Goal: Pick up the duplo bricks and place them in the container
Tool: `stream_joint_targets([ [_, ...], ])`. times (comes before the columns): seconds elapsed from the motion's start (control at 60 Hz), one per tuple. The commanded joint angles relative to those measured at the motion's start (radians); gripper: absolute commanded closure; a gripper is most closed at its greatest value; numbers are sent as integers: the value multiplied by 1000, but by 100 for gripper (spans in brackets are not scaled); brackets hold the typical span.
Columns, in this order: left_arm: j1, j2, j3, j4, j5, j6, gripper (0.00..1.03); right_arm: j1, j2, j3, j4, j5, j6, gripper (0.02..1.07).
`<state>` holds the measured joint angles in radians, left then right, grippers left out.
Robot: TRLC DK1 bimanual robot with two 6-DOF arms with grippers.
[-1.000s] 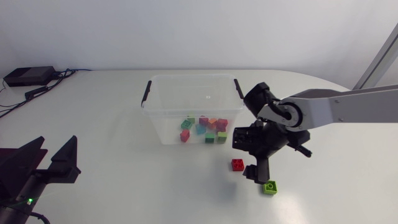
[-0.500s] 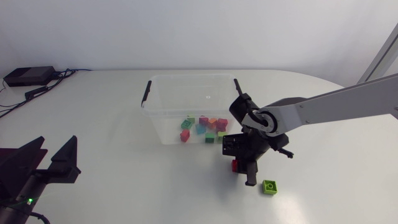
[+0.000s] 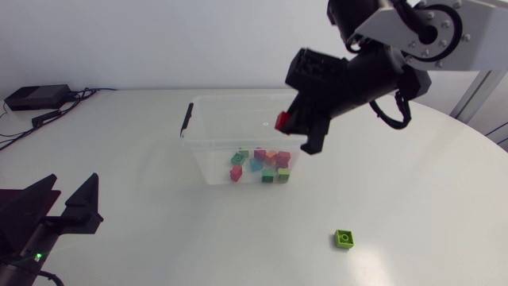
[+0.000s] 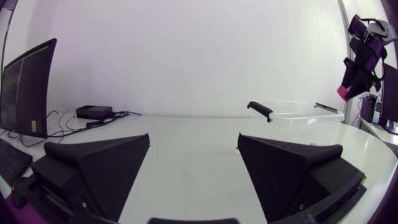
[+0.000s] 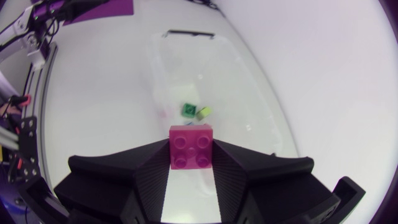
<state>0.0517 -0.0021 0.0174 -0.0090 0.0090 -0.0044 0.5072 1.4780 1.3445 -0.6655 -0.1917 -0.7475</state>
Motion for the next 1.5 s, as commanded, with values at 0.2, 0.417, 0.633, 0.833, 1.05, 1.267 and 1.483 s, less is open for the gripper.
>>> stream_joint_targets([
  [0.2,7,-9,-16,0,-6,-22,4,-33,228,82,284,8,286,95],
  [0.417,7,-9,-16,0,-6,-22,4,31,358,142,389,92,367,14],
  [0.633,7,-9,-16,0,-6,-22,4,-52,61,-5,245,46,252,9],
  [0.833,7,-9,-16,0,-6,-22,4,-121,-203,-298,-75,-12,-10,9],
  [1.05,7,-9,-16,0,-6,-22,4,-139,-171,-594,-94,55,-144,9],
  [1.267,7,-9,-16,0,-6,-22,4,-99,-64,-731,64,155,-187,9],
  [1.483,8,-9,-16,0,-6,-22,4,-102,19,-743,135,181,-214,50],
])
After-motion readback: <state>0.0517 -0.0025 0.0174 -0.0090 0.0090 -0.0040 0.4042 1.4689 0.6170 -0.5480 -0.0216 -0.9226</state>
